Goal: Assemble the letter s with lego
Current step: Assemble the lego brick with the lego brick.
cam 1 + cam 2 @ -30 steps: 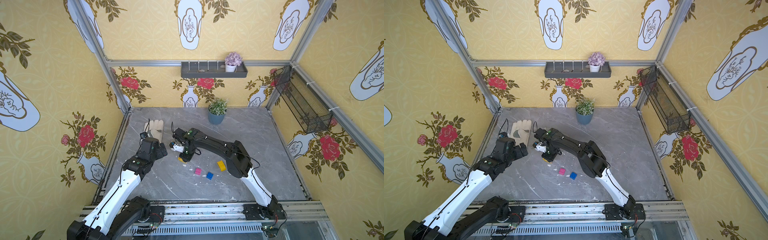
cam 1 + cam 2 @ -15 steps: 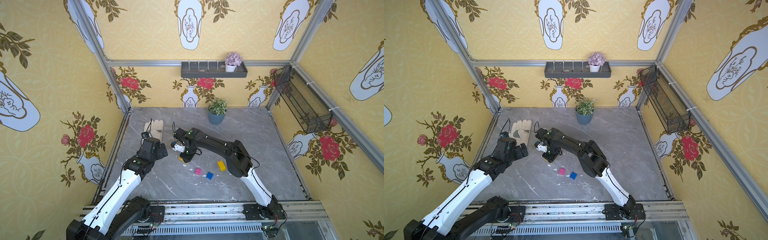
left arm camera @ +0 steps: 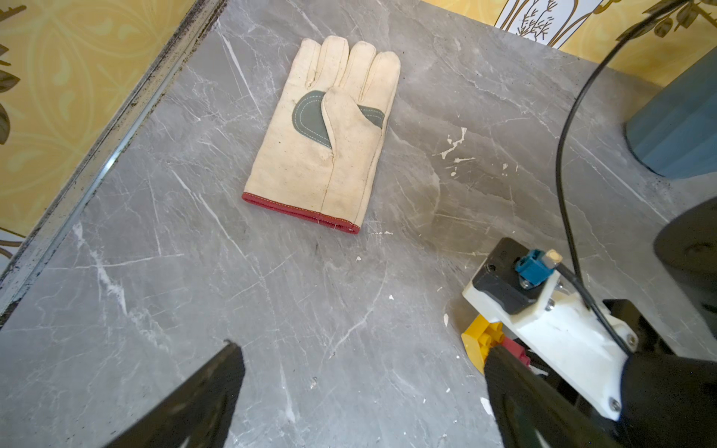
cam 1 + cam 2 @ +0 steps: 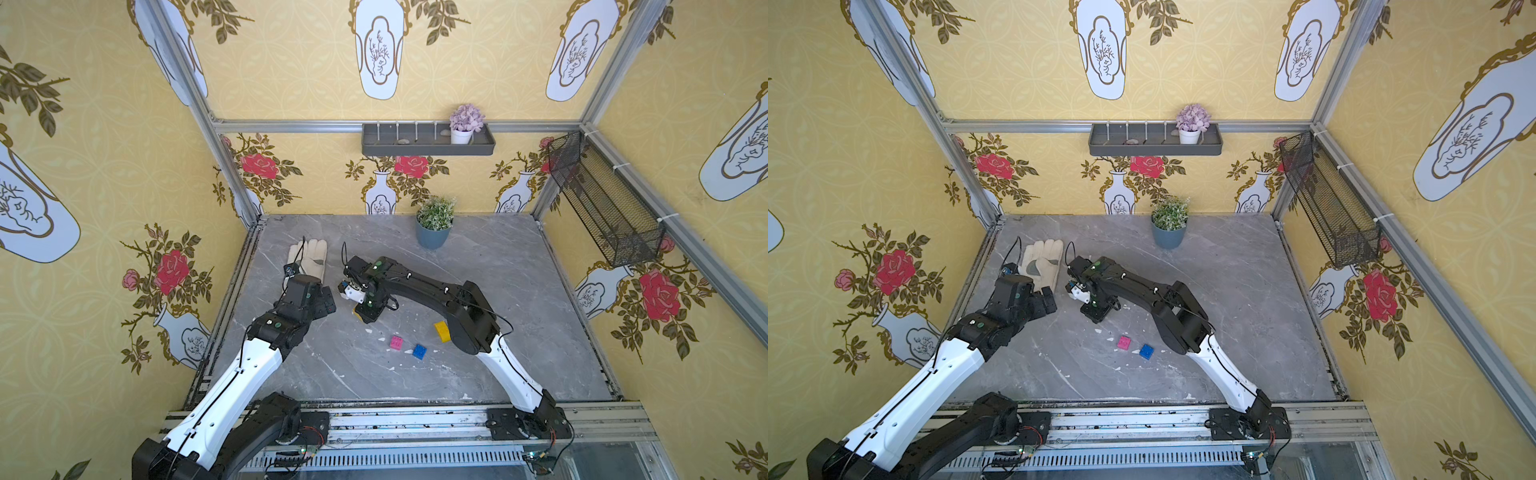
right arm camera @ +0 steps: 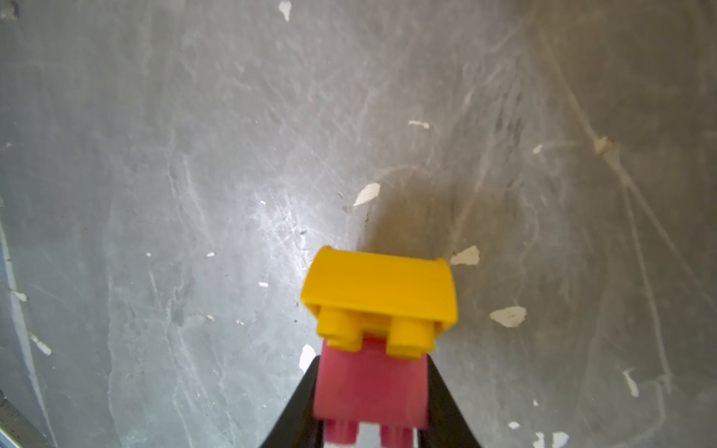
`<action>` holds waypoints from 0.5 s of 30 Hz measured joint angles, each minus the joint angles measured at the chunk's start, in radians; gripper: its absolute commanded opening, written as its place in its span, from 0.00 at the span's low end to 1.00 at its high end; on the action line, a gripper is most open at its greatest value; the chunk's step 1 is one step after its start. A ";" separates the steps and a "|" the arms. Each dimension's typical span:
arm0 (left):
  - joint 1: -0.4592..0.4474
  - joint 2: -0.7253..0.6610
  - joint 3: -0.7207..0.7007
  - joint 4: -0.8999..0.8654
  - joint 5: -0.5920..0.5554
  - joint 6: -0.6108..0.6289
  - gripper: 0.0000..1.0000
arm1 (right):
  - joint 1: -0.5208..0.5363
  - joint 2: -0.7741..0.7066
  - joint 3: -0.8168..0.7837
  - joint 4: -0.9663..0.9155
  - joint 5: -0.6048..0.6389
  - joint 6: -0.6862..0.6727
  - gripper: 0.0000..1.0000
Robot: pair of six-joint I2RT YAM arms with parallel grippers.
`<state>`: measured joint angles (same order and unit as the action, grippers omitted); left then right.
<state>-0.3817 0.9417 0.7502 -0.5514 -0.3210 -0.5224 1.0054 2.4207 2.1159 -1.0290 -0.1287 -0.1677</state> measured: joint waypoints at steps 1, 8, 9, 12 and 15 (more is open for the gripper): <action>0.000 0.001 0.000 0.000 0.000 0.000 0.99 | -0.003 -0.006 -0.006 -0.004 0.005 0.006 0.23; -0.003 0.006 0.001 0.001 0.002 0.000 0.99 | -0.028 -0.086 -0.118 -0.069 0.056 0.038 0.24; -0.003 0.006 0.001 0.001 0.003 0.000 0.99 | -0.028 -0.100 -0.137 -0.078 0.055 0.041 0.24; -0.005 0.008 0.001 0.002 0.005 0.000 0.99 | -0.028 -0.148 -0.202 -0.099 0.058 0.063 0.24; -0.005 0.009 0.001 0.009 0.009 0.000 0.99 | -0.028 -0.190 -0.268 -0.124 0.057 0.074 0.24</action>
<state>-0.3862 0.9504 0.7509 -0.5423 -0.3119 -0.5220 0.9775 2.2311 1.8481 -1.1530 -0.0719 -0.0940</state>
